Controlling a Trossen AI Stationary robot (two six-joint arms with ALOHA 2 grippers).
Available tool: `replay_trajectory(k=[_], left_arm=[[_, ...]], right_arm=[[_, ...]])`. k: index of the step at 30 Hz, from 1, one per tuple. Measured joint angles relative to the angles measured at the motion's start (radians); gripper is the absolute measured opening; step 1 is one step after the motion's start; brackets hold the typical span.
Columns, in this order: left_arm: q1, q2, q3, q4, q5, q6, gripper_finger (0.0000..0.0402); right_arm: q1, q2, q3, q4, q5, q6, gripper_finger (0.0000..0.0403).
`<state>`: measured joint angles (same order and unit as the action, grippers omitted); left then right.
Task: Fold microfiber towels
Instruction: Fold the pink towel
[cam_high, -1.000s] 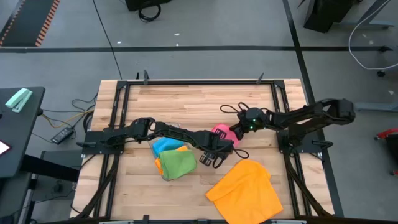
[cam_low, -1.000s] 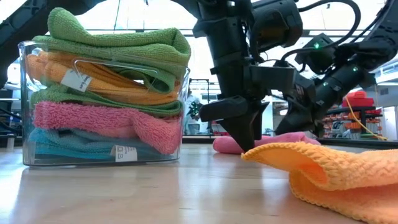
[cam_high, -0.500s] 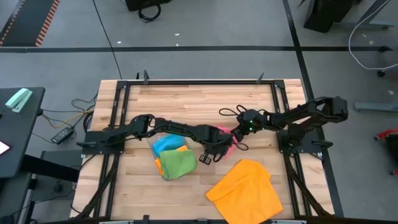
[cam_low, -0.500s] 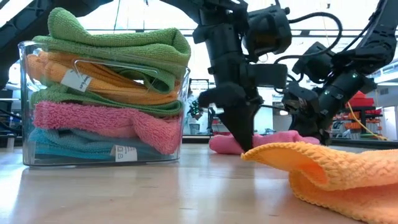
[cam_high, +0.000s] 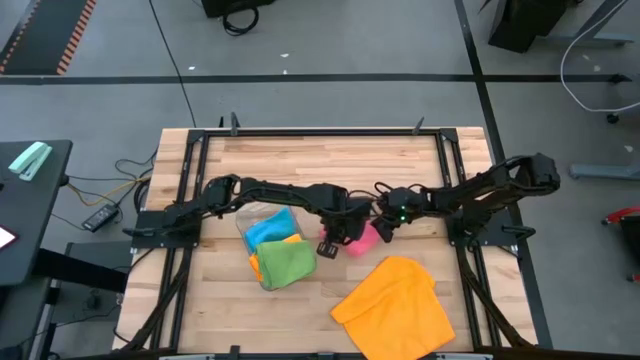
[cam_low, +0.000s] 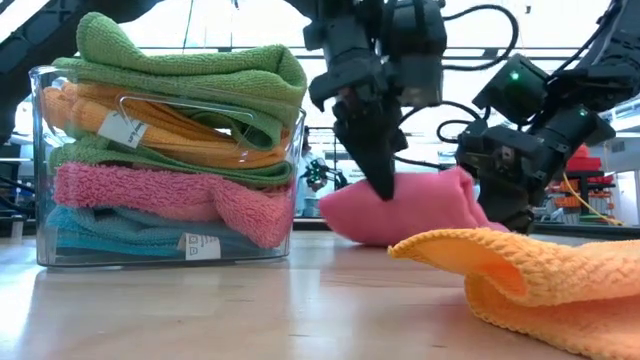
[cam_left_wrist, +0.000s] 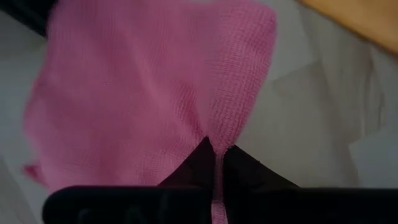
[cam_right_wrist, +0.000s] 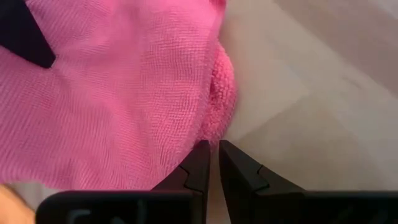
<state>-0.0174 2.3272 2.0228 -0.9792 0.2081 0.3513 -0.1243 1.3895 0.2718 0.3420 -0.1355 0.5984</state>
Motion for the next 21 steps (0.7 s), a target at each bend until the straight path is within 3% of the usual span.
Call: replay_trajectory(k=[6, 10, 18, 21], left_arm=[[0.002, 0.0, 0.023, 0.012, 0.002, -0.001, 0.001], [0.005, 0.0, 0.023, 0.023, 0.0, -0.004, 0.0021], [0.004, 0.0, 0.023, 0.025, 0.0, -0.008, 0.0017], [0.004, 0.0, 0.023, 0.021, 0.004, -0.017, 0.0013]], right_arm=[[0.024, 0.025, 0.05, -0.002, 0.004, -0.019, 0.0043], [0.036, 0.048, 0.081, -0.013, 0.004, -0.029, 0.0043], [-0.034, -0.005, 0.141, -0.273, 0.008, -0.115, 0.0043], [-0.073, -0.045, 0.145, -0.298, 0.008, -0.132, 0.0043]])
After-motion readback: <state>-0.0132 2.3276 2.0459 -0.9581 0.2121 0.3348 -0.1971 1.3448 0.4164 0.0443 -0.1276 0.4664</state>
